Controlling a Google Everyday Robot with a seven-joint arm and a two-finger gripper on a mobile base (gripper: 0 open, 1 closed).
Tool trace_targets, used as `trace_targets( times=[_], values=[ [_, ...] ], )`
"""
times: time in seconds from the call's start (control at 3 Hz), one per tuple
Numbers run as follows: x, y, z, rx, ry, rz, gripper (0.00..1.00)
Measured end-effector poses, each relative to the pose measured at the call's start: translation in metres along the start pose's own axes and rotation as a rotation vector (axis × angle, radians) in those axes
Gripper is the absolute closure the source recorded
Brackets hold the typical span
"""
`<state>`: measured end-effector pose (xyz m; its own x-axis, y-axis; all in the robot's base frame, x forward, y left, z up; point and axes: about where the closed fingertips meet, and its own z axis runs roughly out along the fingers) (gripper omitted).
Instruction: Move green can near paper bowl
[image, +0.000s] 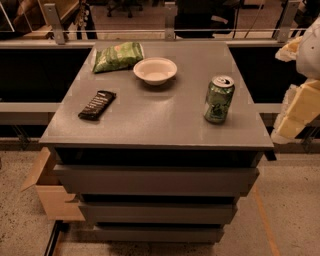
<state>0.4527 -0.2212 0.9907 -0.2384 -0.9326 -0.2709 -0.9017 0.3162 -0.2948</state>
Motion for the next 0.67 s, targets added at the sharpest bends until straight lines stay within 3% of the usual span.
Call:
trace_targets(
  times=[0.67],
  values=[
    [0.006,-0.055,0.037,0.023,-0.094,0.105,0.0]
  ],
)
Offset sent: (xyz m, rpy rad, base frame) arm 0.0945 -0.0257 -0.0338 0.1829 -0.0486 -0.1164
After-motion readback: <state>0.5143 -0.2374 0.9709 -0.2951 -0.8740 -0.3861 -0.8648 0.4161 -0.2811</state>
